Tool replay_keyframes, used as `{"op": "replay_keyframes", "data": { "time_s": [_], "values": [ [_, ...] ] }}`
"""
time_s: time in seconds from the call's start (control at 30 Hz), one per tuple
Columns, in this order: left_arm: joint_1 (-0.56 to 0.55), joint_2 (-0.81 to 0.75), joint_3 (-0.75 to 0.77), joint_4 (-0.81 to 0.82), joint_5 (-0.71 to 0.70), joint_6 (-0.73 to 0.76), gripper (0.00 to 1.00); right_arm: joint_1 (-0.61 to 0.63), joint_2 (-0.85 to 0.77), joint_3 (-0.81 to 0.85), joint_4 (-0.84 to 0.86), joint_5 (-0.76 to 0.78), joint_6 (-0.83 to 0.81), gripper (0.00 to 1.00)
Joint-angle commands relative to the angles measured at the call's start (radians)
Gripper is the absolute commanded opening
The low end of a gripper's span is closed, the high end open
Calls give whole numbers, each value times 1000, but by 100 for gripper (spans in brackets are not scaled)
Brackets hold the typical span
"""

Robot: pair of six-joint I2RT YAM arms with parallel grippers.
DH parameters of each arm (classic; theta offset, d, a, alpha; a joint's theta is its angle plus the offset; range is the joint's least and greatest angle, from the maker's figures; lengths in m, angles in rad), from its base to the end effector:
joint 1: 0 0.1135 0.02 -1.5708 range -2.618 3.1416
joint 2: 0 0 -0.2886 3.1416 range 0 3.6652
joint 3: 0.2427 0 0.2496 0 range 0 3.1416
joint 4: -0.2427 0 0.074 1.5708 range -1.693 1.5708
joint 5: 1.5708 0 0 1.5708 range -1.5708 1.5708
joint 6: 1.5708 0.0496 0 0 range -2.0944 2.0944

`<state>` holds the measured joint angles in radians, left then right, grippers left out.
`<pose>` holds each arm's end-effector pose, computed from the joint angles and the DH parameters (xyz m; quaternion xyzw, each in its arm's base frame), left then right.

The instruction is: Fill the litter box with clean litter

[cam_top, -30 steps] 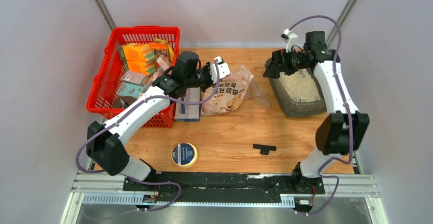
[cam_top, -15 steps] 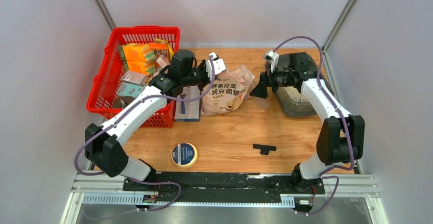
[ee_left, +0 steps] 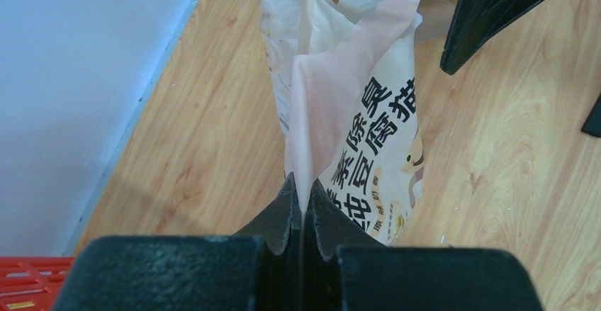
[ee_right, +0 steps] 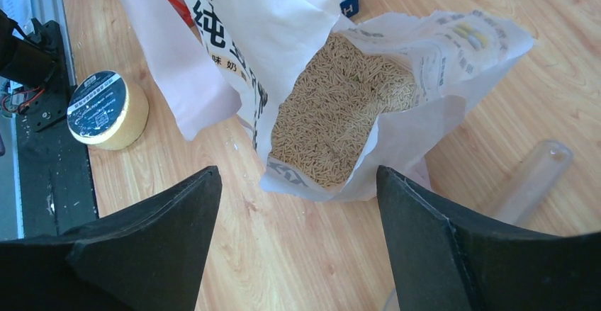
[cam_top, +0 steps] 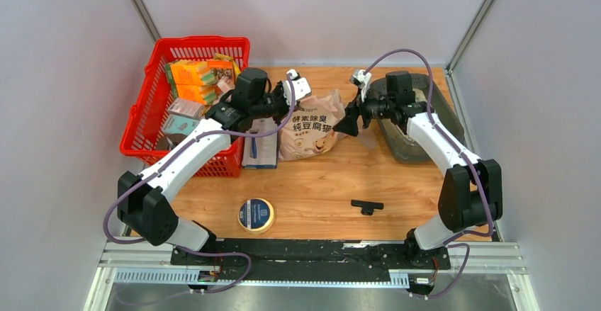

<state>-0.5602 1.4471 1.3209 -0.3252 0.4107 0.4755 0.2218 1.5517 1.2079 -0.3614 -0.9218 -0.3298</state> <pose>0.2773 -0.1973 0.3768 0.5047 0.6672 -0.1947 0.5120 0.3249 0.1138 0.3095 -0.4009 0.7315 0.3829 0.3969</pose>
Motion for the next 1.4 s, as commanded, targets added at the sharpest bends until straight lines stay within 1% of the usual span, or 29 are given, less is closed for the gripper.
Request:
{"op": "replay_keyframes", "data": {
  "time_s": [0.0, 0.13, 0.37, 0.57, 0.67, 0.8, 0.83, 0.87, 0.93, 0.97, 1.0, 1.07, 1.1, 1.13, 1.17, 1.27, 1.37],
  "values": [
    [3, -47, 27, 48, 30, -26, 0, 20, -18, -5, 94, 0, 0, 82],
    [3, -50, 31, 32, 34, -26, 0, 47, -10, -21, 137, 3, 1, 79],
    [6, -54, 31, 20, 27, -23, 0, 70, 15, -36, 213, 15, 31, 69],
    [6, -53, 24, 25, 13, -20, 0, 71, 13, -34, 233, 87, 25, 66],
    [6, -53, 26, 21, 11, -11, 0, 64, 1, -33, 214, 116, -2, 68],
    [6, -60, 34, 11, 4, 5, 0, 11, -60, 15, 155, 83, 41, 73],
    [6, -62, 31, 8, 2, 8, 0, 1, -68, 33, 144, 93, 96, 75],
    [6, -65, 29, 9, 5, 9, 0, -21, -74, 48, 148, 119, 156, 80],
    [5, -70, 17, 17, 14, 3, 0, -32, -59, 83, 148, 199, 284, 81],
    [6, -70, 12, 18, 19, -1, 0, -26, -45, 138, 133, 239, 317, 82],
    [6, -70, 9, 28, 23, -6, 0, -24, -27, 171, 75, 314, 351, 82],
    [6, -67, 1, 34, 34, -18, 0, -9, 42, 278, 4, 363, 399, 82],
    [6, -65, 0, 40, 37, -20, 0, -4, 68, 315, -66, 388, 402, 82],
    [6, -63, 1, 41, 42, -21, 0, 2, 102, 340, -94, 399, 397, 81],
    [6, -62, 3, 46, 43, -21, 0, 19, 116, 373, -115, 446, 373, 80],
    [6, -60, 6, 58, 40, -21, 0, 33, 154, 401, -195, 474, 333, 79],
    [6, -62, 3, 64, 34, -14, 0, 36, 159, 424, -289, 498, 333, 77]
  ]
}}
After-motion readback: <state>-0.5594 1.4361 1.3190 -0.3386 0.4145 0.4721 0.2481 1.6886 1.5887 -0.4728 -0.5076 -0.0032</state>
